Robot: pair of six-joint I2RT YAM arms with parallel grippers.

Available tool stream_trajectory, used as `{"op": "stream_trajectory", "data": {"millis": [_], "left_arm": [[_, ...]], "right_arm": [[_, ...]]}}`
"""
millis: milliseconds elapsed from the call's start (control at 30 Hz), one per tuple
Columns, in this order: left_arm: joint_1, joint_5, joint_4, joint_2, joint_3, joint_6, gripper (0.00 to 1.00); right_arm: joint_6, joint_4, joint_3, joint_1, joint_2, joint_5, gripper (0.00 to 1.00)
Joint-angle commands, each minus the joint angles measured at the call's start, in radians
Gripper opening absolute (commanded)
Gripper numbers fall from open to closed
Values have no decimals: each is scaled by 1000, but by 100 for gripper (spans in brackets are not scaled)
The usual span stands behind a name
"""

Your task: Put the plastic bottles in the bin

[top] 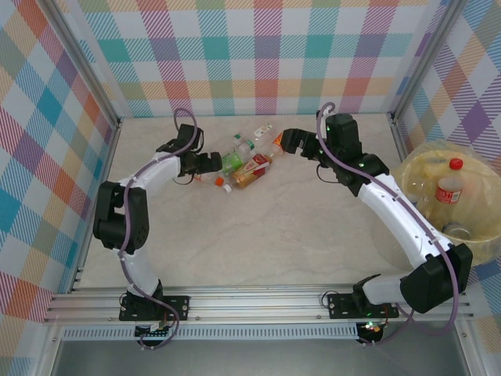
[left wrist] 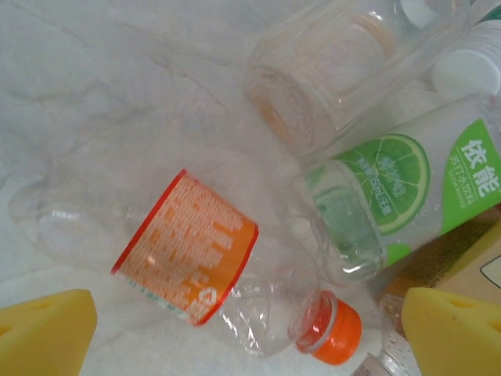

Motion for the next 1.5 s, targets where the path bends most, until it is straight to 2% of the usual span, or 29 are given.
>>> {"op": "stream_trajectory", "data": {"millis": [0,67,133,267,567,733,900,1067,1300,1467], "left_arm": [[32,-61,-82,42,89,11,100],[64,-24,-157,73,145,-139,100],[63,-19,-151,63,124,-257,100],[64,-135,-120,37,57,-438,100],[82,-132,-104,160,182,-614,100],[82,-184,-74,201,172,-739,100],[83,-211,-42,217,148,-774,95],[88,-178,35,221,98,-799,79],[94,-138,48,254,88,-828,83],[97,-117,131,239,48,-821,63]], "right_arm": [[20,30,2,5,10,-2,100],[20,26,2,5,11,2,100],[20,26,1,6,11,8,100],[26,22,2,5,15,9,100],[27,0,2,6,6,9,100],[27,-27,4,5,-2,-2,100],[20,-38,-2,5,-5,6,100],[19,-44,5,5,3,-7,100],[10,-51,16,5,11,-7,100],[6,-60,19,5,6,-12,100]]}}
